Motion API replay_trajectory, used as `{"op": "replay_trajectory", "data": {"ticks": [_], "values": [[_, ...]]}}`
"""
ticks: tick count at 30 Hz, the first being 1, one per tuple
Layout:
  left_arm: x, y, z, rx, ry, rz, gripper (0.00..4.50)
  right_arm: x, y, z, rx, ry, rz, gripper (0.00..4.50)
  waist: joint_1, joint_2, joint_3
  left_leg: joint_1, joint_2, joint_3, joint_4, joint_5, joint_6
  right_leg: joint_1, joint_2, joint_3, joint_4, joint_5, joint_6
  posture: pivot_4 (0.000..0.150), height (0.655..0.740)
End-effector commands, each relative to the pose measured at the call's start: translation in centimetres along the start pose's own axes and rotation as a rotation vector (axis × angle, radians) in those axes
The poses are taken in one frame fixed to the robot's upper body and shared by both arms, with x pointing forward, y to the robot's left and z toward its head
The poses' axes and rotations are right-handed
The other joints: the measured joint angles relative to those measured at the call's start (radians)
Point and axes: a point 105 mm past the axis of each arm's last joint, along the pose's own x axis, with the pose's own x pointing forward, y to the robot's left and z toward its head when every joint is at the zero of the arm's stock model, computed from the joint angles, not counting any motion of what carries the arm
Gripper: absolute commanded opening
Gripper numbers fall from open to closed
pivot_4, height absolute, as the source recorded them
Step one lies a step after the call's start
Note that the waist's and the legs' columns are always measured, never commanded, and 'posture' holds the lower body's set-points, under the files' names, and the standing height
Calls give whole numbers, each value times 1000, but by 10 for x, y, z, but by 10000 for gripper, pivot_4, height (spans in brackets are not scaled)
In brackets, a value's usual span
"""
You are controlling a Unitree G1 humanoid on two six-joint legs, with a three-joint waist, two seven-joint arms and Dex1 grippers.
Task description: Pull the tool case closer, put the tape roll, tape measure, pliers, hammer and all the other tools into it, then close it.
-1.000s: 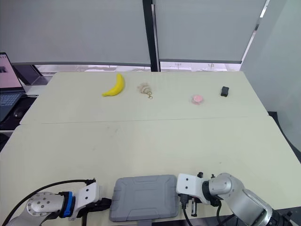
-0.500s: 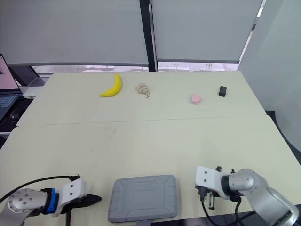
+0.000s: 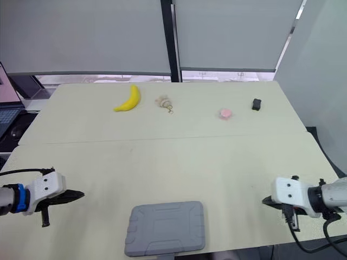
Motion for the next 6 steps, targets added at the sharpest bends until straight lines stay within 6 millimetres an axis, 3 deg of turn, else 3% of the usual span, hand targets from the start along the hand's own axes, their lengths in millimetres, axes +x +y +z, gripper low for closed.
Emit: {"op": "replay_trajectory", "data": {"ticks": [1, 6], "values": [[-10, 2, -4, -2, 19, 9, 0, -9, -9, 4, -53, -5, -9, 166, -2, 0, 0, 0, 0, 1, 0, 0, 0, 0, 0, 0, 0, 0, 0, 1500, 7400], [-9, -3, -8, -37, 29, -1, 0, -6, -16, 3, -69, -9, -10, 166, 2, 0, 0, 0, 1, 1, 0, 0, 0, -1, 0, 0, 0, 0, 0, 1500, 7400]]}}
